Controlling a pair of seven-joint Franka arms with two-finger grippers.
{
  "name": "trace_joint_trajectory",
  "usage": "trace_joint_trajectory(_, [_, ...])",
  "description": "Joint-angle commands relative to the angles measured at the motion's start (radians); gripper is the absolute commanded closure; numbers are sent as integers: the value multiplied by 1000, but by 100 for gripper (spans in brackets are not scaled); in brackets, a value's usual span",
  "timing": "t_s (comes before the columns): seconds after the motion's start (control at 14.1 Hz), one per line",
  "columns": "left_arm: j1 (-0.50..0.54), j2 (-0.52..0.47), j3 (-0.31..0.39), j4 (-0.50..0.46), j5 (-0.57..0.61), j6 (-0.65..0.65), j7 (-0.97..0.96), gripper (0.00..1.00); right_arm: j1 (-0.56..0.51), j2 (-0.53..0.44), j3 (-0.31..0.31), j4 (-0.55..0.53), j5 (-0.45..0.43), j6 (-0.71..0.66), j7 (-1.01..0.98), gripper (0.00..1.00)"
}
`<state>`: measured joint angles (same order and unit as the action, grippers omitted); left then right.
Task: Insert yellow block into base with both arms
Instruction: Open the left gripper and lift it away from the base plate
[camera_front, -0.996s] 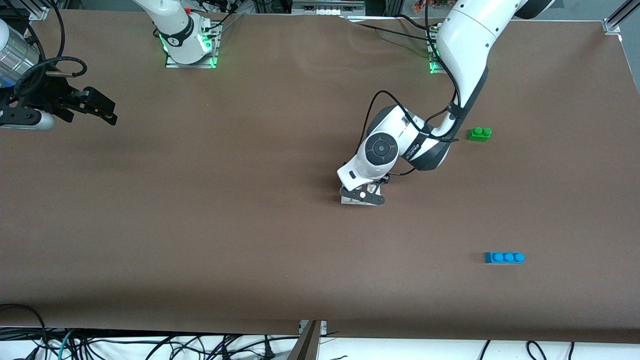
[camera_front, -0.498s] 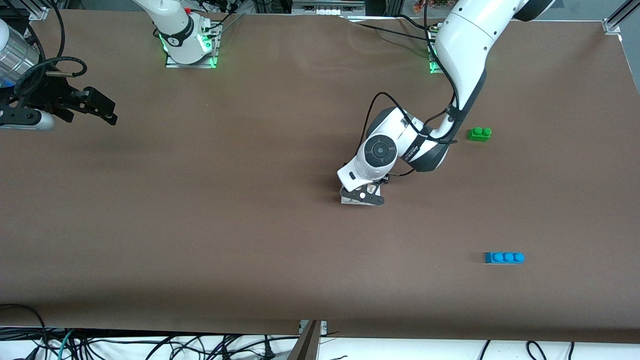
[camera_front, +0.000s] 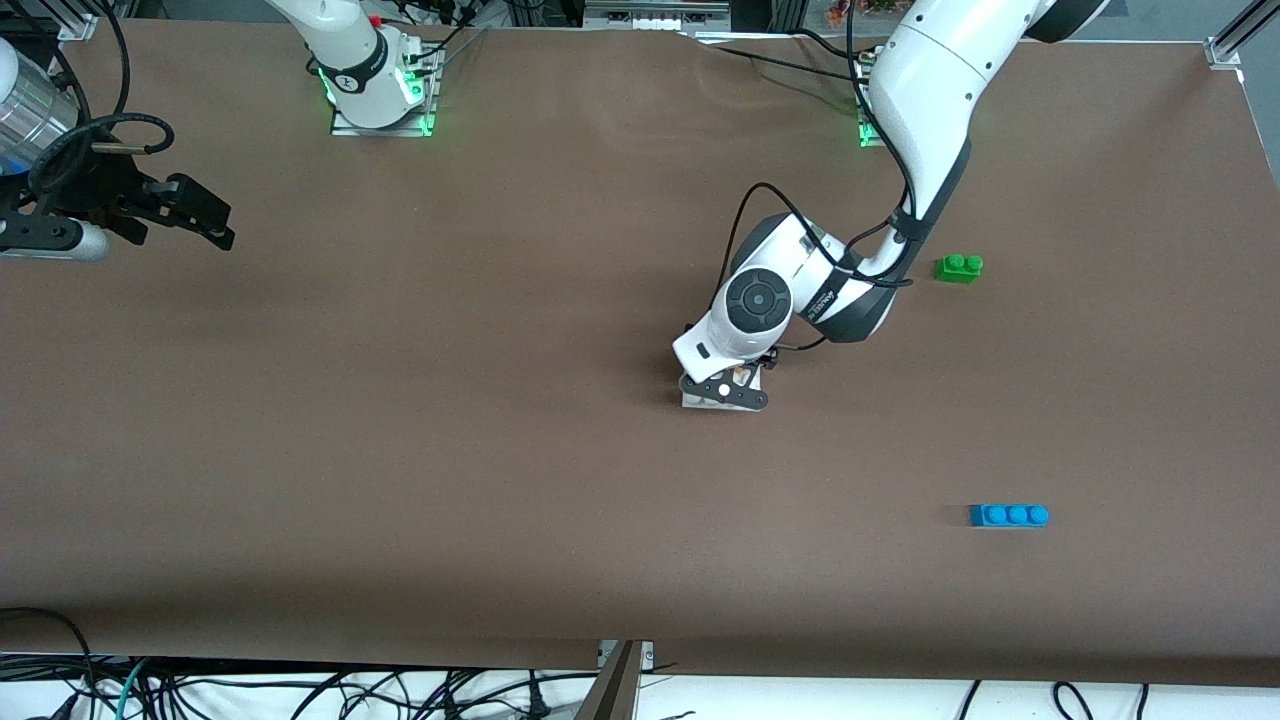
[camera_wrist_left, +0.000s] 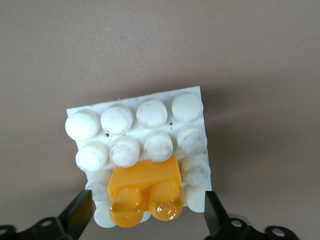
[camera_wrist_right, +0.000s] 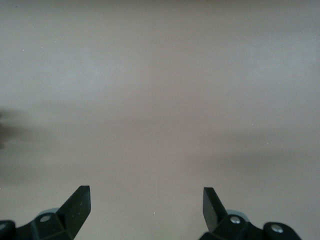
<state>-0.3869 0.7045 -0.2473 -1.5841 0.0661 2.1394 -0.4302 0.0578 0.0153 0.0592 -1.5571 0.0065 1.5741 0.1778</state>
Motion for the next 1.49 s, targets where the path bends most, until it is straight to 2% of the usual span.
trace_joint_trajectory(0.0, [-1, -55, 6, 18, 15, -79, -33, 0, -4, 9, 2, 28, 4, -22, -9, 1])
trace_joint_trajectory(0.36, [124, -325, 6, 32, 4, -384, -13, 0, -4, 9, 1, 28, 4, -19, -8, 1])
trace_joint_trajectory(0.5, [196, -416, 6, 33, 4, -427, -1, 0, -4, 9, 1, 28, 4, -17, -8, 1])
trace_joint_trajectory(0.71, [359, -488, 2, 33, 0, -434, 88, 0, -4, 11, 1, 28, 4, -16, -6, 1])
trace_joint_trajectory(0.85, [455, -499, -3, 32, -17, -456, 219, 0, -6, 9, 1, 28, 3, -16, -6, 1])
trace_joint_trajectory(1.0, [529, -514, 8, 27, -113, -476, 362, 0, -4, 11, 1, 28, 4, -14, -4, 1])
trace_joint_trajectory(1.28, [349, -669, 235, -83, -108, -480, 410, 0, -6, 11, 1, 28, 4, -16, -6, 1])
trace_joint_trajectory(1.42, [342, -695, 247, -106, -100, -475, 412, 0, -4, 11, 1, 28, 4, -16, -6, 1])
